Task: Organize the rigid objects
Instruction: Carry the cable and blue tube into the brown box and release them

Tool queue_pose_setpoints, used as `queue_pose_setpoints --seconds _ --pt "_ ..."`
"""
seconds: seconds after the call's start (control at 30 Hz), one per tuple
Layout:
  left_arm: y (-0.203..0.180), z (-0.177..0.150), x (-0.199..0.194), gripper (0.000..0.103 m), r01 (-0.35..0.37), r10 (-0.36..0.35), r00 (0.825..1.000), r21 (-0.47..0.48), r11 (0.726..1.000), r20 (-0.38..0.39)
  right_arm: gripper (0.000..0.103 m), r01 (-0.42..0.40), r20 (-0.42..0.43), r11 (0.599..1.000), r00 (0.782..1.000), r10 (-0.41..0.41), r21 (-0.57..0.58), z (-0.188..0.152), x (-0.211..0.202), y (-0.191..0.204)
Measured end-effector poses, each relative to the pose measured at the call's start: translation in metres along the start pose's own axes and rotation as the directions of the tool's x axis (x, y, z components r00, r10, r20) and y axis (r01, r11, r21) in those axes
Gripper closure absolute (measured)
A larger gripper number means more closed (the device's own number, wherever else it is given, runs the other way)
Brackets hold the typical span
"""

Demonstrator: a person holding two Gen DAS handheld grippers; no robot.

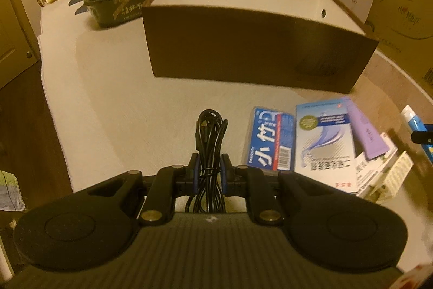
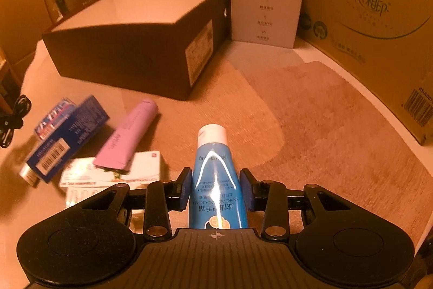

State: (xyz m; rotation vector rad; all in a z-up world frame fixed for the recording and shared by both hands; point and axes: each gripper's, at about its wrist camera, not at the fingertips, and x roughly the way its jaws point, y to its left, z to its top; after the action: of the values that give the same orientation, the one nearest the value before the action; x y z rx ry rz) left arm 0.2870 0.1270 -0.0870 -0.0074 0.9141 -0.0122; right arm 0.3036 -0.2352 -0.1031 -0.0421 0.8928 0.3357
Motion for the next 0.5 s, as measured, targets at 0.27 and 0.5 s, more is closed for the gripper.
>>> queue_pose_setpoints --seconds 0.27,0.5 --pt "-0.003 0.019 -0.022 0.090 0.013 -0.014 0.998 0.006 1.000 0.053 0.065 -0.053 0.060 0.999 0.997 0.053 -0.007 0.023 -0.026 0.015" --pt "-0.005 0.049 -0.032 0.090 0.026 -0.027 0.995 0.016 1.000 0.099 0.065 -0.130 0.119 0.991 0.984 0.134 -0.041 0.059 -0.036 0.038"
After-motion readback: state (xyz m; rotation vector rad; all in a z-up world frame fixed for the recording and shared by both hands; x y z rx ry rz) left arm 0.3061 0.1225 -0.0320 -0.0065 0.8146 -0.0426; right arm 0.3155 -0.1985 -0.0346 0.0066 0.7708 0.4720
